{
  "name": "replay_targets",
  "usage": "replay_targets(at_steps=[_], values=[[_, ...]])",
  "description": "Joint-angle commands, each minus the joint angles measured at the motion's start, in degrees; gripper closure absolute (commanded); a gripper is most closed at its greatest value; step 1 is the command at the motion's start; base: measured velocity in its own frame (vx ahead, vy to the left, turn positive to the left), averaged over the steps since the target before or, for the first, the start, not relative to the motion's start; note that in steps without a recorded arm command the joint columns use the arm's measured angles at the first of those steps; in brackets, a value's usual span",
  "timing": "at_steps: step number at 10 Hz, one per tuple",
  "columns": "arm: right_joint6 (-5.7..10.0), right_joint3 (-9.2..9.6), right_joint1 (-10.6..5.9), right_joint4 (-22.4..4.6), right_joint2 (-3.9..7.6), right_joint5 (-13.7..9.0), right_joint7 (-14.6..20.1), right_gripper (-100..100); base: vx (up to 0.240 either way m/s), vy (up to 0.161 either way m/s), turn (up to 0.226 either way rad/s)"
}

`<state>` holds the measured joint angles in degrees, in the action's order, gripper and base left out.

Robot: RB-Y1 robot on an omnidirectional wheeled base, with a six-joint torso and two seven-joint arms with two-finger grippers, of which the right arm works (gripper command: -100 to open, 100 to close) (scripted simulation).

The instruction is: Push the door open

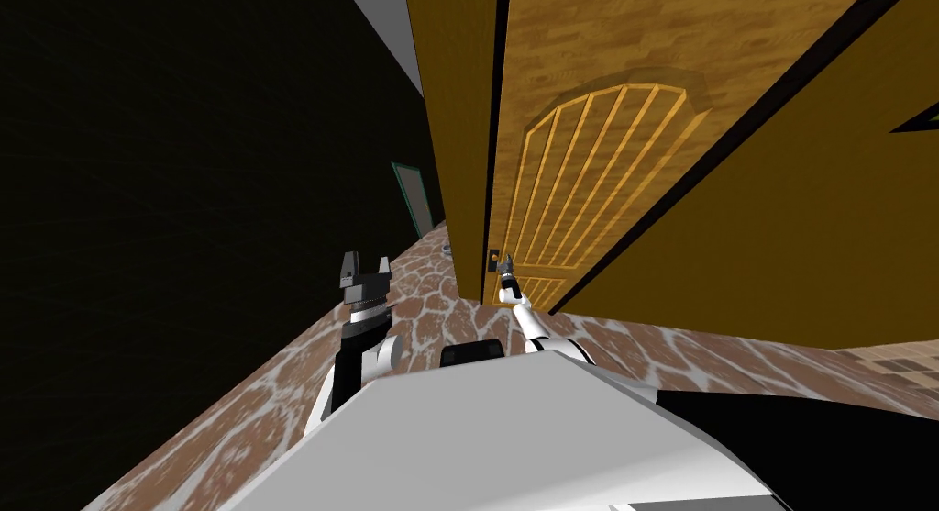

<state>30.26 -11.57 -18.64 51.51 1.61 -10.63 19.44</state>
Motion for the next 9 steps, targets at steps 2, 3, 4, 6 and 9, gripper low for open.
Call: replay_targets(at_steps=[2,3,4,6,9], values=[[0.07,0.39,-0.22,-0.33,-0.21,-3.52,2.73,-100,-0.045,-0.012,0.058],[0.15,0.70,-0.45,-0.67,-0.42,-5.72,5.04,-100,-0.050,-0.013,0.076],[0.15,0.70,-0.45,-0.67,-0.42,-6.26,5.04,-100,-0.044,-0.011,0.046],[0.22,1.01,-0.68,-1.00,-0.65,-8.95,7.34,-100,-0.046,-0.013,0.057],[0.37,1.59,-1.10,-1.63,-1.14,-14.05,11.81,-100,-0.053,-0.008,0.079]])
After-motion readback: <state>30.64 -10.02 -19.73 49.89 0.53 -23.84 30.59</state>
